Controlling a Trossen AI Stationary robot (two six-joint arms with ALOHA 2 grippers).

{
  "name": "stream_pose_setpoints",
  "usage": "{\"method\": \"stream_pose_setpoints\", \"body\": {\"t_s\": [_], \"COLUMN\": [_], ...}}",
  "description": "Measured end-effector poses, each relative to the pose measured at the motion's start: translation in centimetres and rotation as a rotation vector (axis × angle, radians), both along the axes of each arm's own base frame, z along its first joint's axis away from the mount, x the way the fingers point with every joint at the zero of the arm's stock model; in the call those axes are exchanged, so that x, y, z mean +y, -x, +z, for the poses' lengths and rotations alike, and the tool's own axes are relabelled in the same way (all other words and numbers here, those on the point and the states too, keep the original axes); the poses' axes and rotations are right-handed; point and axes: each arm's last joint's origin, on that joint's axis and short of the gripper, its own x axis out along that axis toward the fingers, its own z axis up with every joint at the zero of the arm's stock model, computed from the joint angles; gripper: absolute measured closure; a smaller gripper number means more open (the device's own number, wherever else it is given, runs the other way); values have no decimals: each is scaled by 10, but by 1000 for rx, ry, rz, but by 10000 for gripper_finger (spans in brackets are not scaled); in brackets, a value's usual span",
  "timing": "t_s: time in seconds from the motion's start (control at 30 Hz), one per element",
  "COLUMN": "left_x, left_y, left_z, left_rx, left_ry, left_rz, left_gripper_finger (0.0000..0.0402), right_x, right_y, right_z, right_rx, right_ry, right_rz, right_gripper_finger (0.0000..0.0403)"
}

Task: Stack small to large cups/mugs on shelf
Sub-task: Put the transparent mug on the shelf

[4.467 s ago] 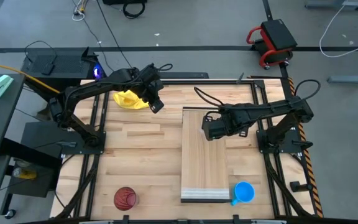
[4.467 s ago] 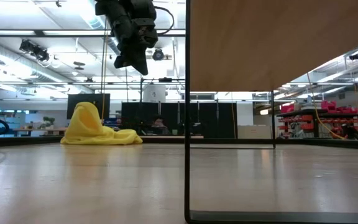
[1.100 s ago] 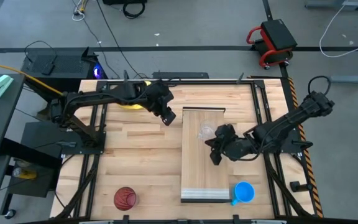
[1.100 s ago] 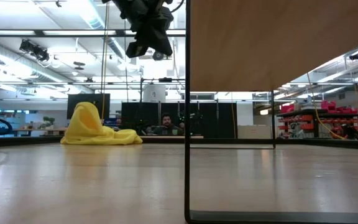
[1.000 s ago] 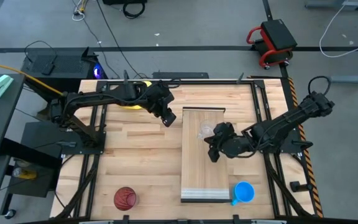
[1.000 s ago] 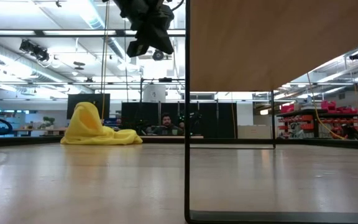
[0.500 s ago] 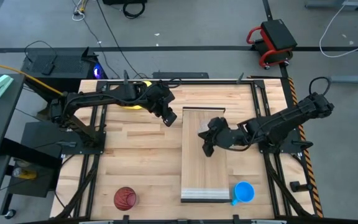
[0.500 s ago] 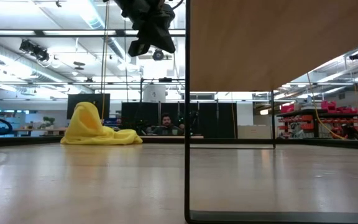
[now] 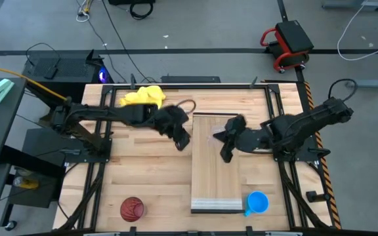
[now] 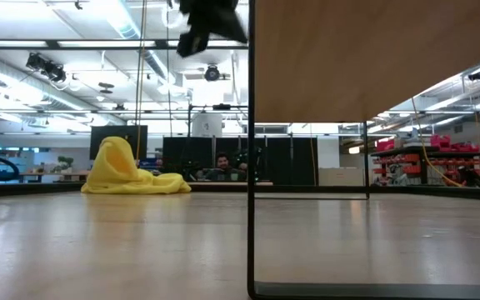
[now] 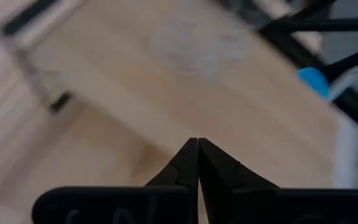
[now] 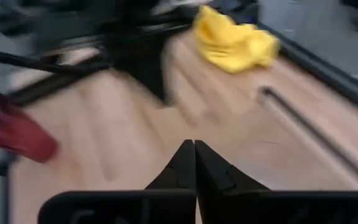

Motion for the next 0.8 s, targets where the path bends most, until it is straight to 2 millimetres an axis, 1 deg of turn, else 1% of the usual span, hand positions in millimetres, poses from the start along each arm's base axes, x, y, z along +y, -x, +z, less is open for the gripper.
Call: {"method": "stream_pose_setpoints", "body": {"t_s": [0.1,0.17,0.23,0.27,0.33,0.47,0.53,0.6,0.67,0.8], "left_x": [-31,-46,-54,-56,-57,-56,-55,-54,-51,-41], "left_y": [-7,-10,-16,-19,-26,-46,-56,-59,-62,-64], "left_z": [6,9,7,5,-9,-33,-41,-48,-48,-47], "left_rx": [-112,-174,-208,-208,-164,-152,-179,-161,-184,-196], "left_ry": [-17,-44,-60,-56,-51,-30,-7,1,9,-1], "left_rz": [-7,-2,22,34,53,75,72,82,105,144], "left_gripper_finger": [383,383,385,387,390,388,382,377,376,383], "right_x": [-8,-14,-18,-20,-22,-23,-25,-28,-30,-29], "right_y": [20,34,47,51,55,51,49,49,49,44], "right_z": [13,13,7,3,-2,-11,-17,-23,-28,-28], "right_rx": [146,256,350,379,369,305,315,325,335,311], "right_ry": [18,19,24,27,23,8,8,11,10,4], "right_rz": [-71,-141,-203,-219,-227,-205,-203,-216,-220,-184], "right_gripper_finger": [403,403,403,403,403,403,403,403,403,403]}}
